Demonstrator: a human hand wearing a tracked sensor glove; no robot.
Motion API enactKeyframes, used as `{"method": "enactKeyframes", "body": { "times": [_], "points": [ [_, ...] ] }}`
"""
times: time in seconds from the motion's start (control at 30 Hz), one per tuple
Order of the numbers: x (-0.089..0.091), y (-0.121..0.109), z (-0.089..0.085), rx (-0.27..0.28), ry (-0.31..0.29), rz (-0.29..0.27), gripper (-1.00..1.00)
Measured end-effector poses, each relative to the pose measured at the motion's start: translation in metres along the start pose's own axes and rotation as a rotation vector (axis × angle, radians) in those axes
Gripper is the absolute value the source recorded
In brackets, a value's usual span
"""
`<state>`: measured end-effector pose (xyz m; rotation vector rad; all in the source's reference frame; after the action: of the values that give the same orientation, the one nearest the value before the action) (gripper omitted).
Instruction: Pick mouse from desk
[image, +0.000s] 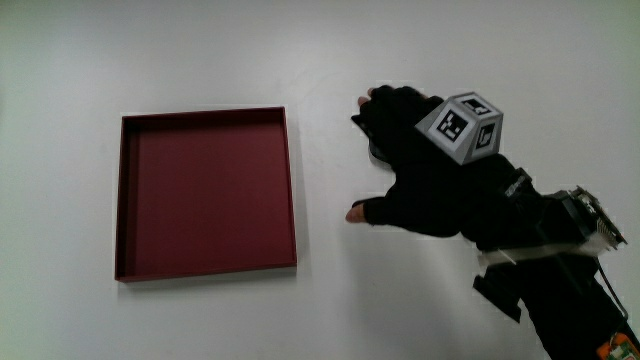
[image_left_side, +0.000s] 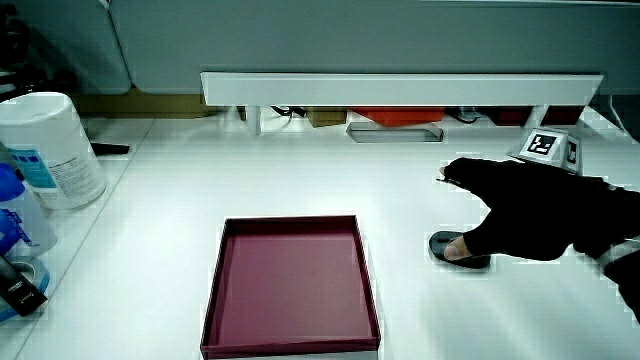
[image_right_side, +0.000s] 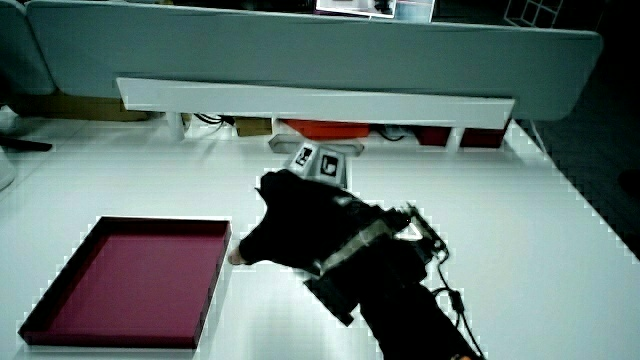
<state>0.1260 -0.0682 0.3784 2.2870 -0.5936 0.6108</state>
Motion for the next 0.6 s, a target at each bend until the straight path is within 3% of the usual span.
{"method": "enactKeyframes", "body": {
  "times": [0.3, 0.6],
  "points": [
    [0.055, 0.020, 0.004, 0.019, 0.106, -0.117, 0.00],
    [0.102, 0.041, -0.012, -0.022, 0.131, -0.264, 0.00]
  ]
}}
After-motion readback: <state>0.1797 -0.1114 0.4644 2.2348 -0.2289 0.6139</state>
